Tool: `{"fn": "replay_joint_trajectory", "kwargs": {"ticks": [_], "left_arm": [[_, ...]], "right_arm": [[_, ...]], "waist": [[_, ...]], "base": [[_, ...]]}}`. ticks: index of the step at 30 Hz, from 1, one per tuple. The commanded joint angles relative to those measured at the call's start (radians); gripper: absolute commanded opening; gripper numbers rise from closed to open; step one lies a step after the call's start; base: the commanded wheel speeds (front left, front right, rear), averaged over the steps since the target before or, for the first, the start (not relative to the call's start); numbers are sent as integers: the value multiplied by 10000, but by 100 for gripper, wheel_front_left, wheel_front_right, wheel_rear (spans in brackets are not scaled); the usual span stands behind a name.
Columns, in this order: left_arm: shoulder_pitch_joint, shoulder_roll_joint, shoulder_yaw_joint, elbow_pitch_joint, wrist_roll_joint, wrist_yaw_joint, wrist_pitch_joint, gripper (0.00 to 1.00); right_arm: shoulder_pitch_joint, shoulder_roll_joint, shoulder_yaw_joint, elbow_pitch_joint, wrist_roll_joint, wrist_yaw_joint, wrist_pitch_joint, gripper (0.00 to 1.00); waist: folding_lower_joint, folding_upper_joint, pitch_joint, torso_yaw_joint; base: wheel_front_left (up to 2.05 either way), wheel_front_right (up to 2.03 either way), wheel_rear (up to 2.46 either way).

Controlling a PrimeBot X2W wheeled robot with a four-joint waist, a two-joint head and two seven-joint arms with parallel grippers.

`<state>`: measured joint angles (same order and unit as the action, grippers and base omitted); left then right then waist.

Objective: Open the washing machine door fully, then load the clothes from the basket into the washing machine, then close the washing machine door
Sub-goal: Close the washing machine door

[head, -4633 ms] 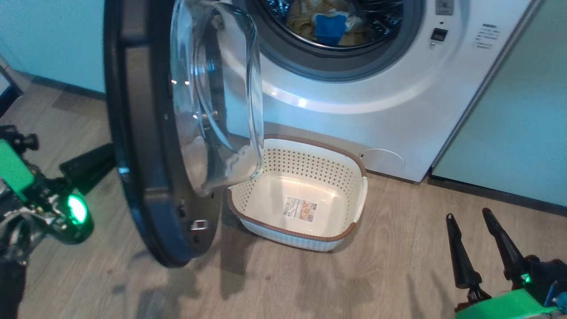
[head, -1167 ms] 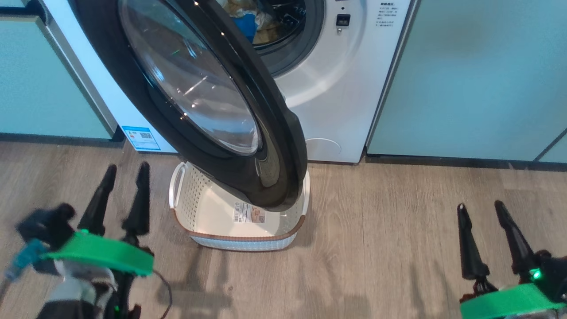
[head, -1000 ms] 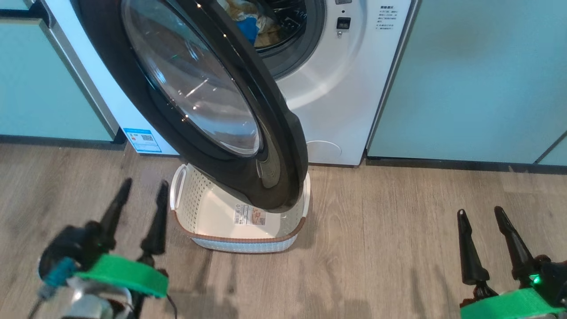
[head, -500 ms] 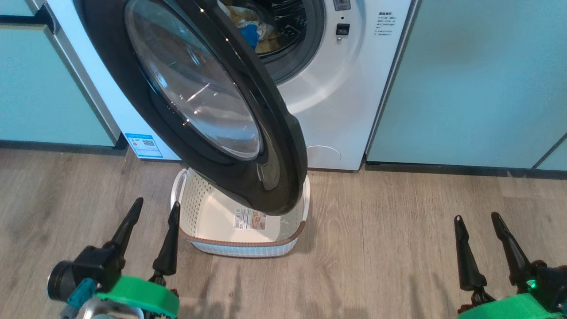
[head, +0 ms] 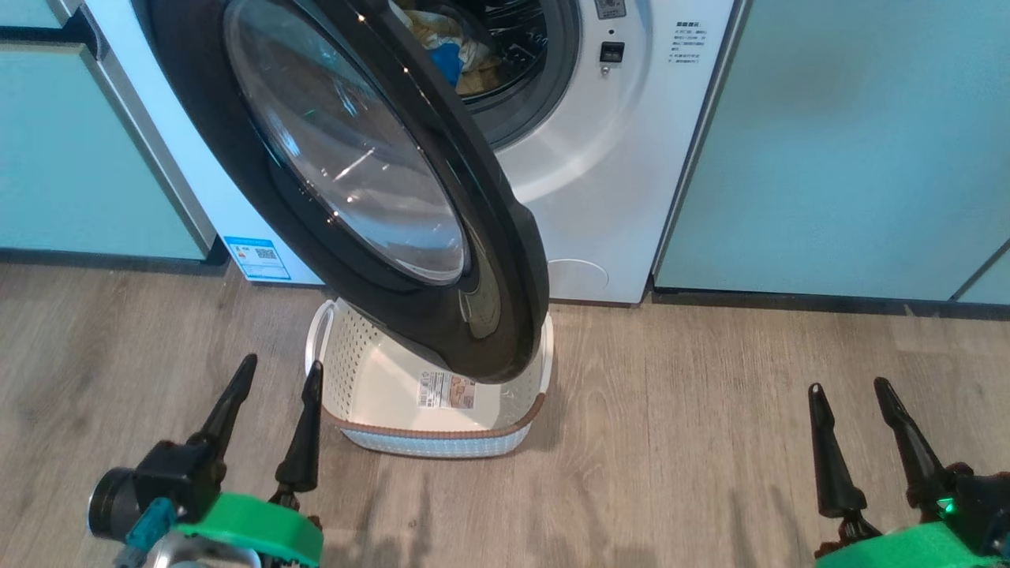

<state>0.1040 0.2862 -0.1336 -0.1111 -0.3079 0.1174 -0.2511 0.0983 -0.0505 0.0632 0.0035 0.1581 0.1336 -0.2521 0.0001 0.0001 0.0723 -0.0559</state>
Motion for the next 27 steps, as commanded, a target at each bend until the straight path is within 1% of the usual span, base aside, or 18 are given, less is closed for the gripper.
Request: {"fn": "replay_joint_trajectory", "kwargs": {"ticks": [1, 5, 6, 17, 22, 27], "left_arm": [[-226, 90, 352, -257, 88, 48, -97, 100], [-254, 87, 322, -273, 122, 65, -98, 100], [-262, 83, 313, -280, 131, 70, -99, 100], [-380, 41, 250, -365, 211, 123, -102, 100], [-427, 31, 219, -376, 225, 120, -103, 100], [-527, 18, 132, -293, 233, 97, -103, 100]], "right_arm": [[-264, -56, 182, -314, -33, -29, -97, 100], [-320, -49, 136, -307, 24, -29, -97, 100], [-315, -47, 164, -254, 117, -29, -97, 0], [-481, -189, 350, 36, 352, -29, -97, 0], [-620, -231, 439, 199, 429, -29, -97, 0], [-1022, -357, 617, 491, 543, -29, -97, 0]], "waist": [[-1, -1, 11, 1], [-1, -1, 54, -6], [-1, -1, 61, -6], [-1, -1, 224, 114], [-1, -1, 278, 312], [-1, -1, 304, 732]], "base": [[0, 0, 0], [0, 0, 0], [0, 0, 0], [0, 0, 0], [0, 0, 0], [0, 0, 0]]}}
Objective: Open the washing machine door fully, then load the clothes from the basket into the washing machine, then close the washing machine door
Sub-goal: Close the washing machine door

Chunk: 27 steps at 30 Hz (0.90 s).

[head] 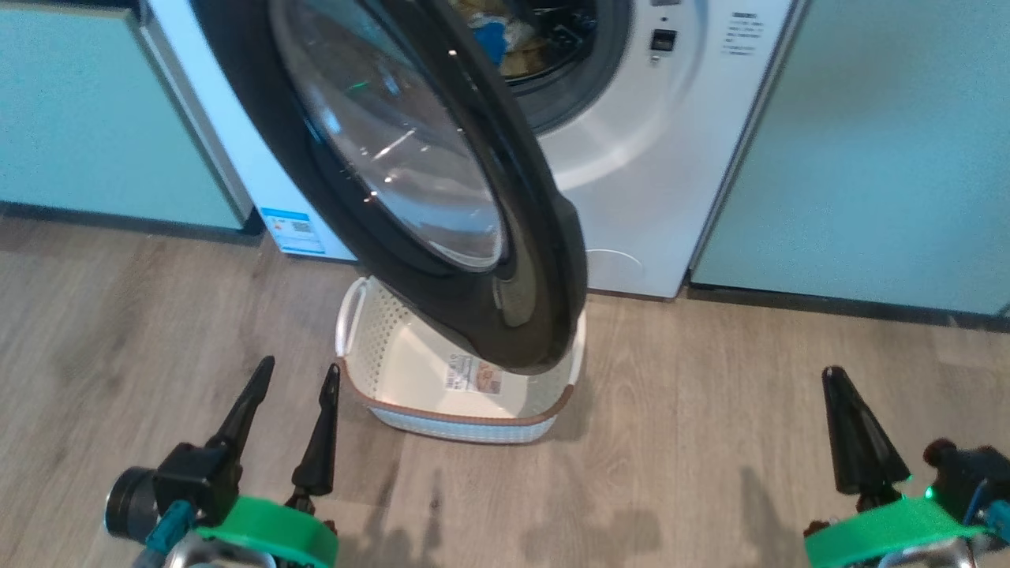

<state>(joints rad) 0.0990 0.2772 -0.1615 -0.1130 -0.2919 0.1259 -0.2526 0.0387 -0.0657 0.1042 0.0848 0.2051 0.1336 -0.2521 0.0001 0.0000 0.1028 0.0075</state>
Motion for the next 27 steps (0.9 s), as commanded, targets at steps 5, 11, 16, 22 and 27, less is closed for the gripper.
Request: {"fn": "replay_joint_trajectory", "kwargs": {"ticks": [5, 11, 16, 22, 27], "left_arm": [[-531, 37, 272, -167, 46, -36, -88, 100], [-628, -32, 171, -46, -12, -144, -89, 100], [-718, -41, 104, 29, 2, -221, -90, 100], [-759, -80, 51, 63, 45, -295, -90, 100], [-778, -134, 73, 31, 59, -345, -91, 100]], "right_arm": [[-934, -318, 371, 102, 303, -29, -97, 0], [-1765, -338, 516, 733, 544, -29, -97, 0], [-2677, -340, 815, 1050, 584, -29, -97, 0], [-4071, -372, 916, 732, 586, -29, -97, 0], [-5150, -469, 1018, -67, 486, -29, -97, 0]], "waist": [[-1, 0, -58, 705], [-1, 0, -85, 1519], [-1, 0, -154, 1990], [-1, 0, -206, 2279], [-1, 0, -282, 2421]], "base": [[0, 0, 0], [0, 0, 0], [0, 0, 0], [0, 0, 0], [0, 0, 0]]}}
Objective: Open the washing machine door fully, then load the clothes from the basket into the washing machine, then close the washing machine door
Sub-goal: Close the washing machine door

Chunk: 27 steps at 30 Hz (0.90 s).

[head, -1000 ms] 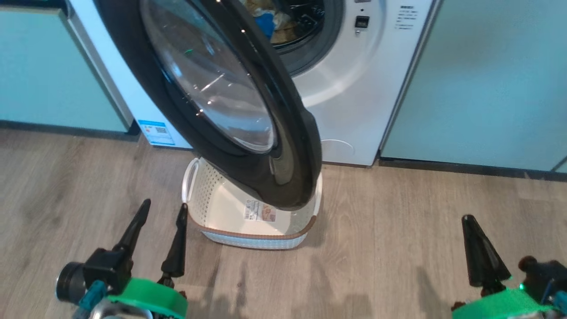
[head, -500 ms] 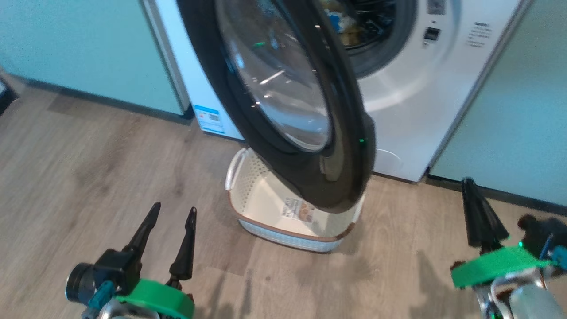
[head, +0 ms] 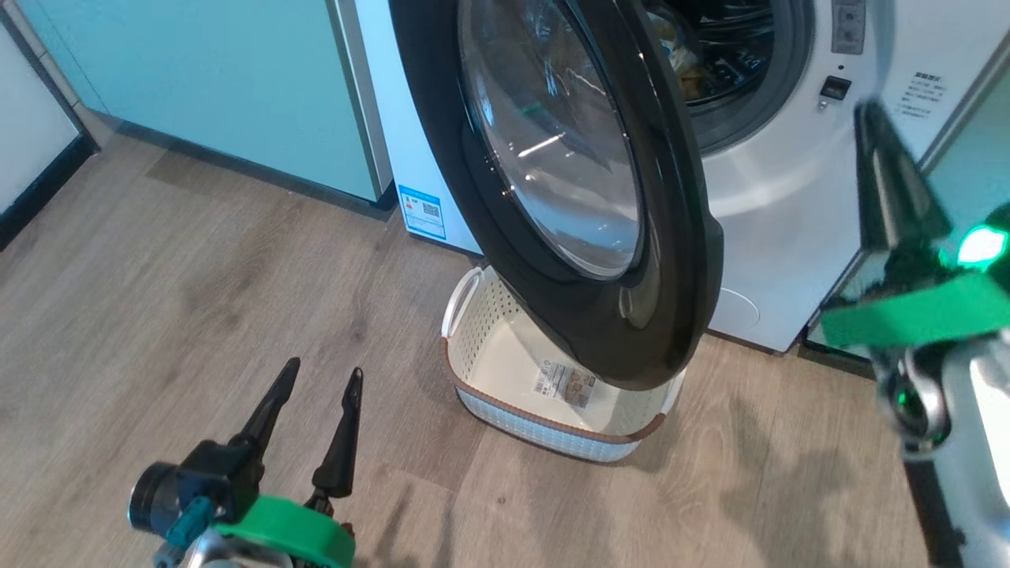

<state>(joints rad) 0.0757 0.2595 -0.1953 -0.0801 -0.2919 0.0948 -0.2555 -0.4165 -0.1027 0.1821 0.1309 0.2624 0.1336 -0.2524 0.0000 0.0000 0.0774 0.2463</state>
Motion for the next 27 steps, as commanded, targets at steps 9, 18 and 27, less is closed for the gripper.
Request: {"fn": "replay_joint_trajectory", "kwargs": {"ticks": [9, 18, 27], "left_arm": [[-506, 15, 564, -434, 152, -43, -62, 100], [-486, -108, 671, -515, 238, -35, -62, 100], [-577, -269, 741, -517, 368, -110, -62, 100]], "right_arm": [[-1717, -112, 1873, -2294, -130, -29, 344, 0], [-655, -116, 3608, -2859, 306, -29, 1148, 0], [493, -154, 4201, -2408, 657, -29, 1386, 0]], "waist": [[0, 0, -17, 81], [0, 0, 65, 49], [0, 0, 277, -104]], "base": [[0, 0, 0], [0, 0, 0], [0, 0, 0]]}}
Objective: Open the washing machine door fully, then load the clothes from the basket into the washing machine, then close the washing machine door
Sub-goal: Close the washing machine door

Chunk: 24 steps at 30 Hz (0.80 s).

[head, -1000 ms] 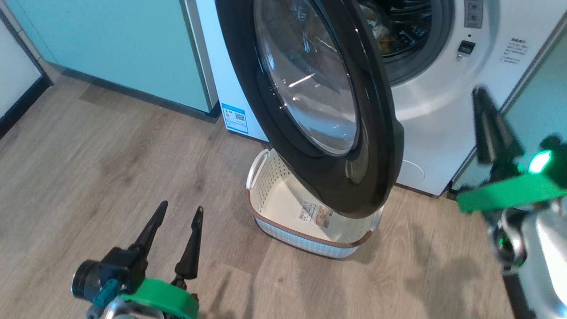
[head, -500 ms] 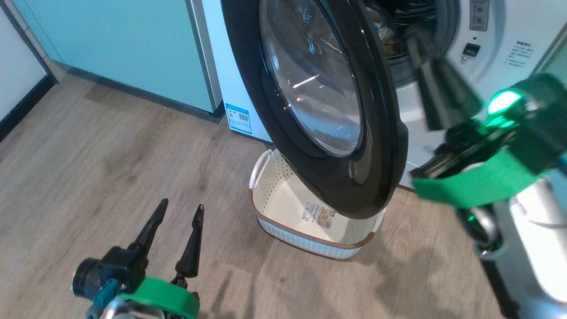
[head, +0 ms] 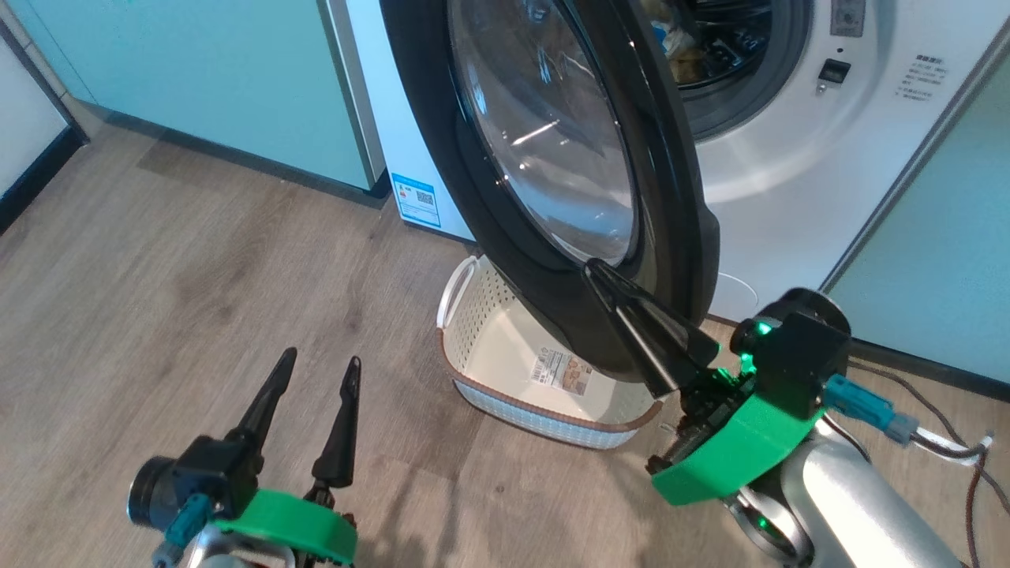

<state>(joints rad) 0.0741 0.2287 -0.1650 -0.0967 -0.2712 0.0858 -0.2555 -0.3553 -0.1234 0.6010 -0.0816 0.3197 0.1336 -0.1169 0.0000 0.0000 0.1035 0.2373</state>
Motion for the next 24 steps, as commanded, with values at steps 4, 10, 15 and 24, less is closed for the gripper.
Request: {"fn": "replay_joint_trajectory", "kwargs": {"ticks": [4, 10, 15, 24], "left_arm": [[-637, -31, 441, -310, 221, -87, -62, 100], [-718, -116, 479, -262, 297, -172, -62, 100], [-731, -194, 513, -193, 331, -248, -62, 100], [-719, -301, 555, -128, 431, -365, -63, 100]], "right_arm": [[48, 106, -197, 128, 99, -29, -26, 0], [126, 160, -508, 648, 89, -29, -102, 0], [163, 166, -661, 976, 98, -29, -169, 0], [214, 210, -840, 1425, 118, -29, -190, 0]], "waist": [[0, 0, 68, -70], [0, 0, 134, -115], [0, 0, 102, -132], [0, 0, 38, -141]], "base": [[0, 0, 0], [0, 0, 0], [0, 0, 0], [0, 0, 0]]}}
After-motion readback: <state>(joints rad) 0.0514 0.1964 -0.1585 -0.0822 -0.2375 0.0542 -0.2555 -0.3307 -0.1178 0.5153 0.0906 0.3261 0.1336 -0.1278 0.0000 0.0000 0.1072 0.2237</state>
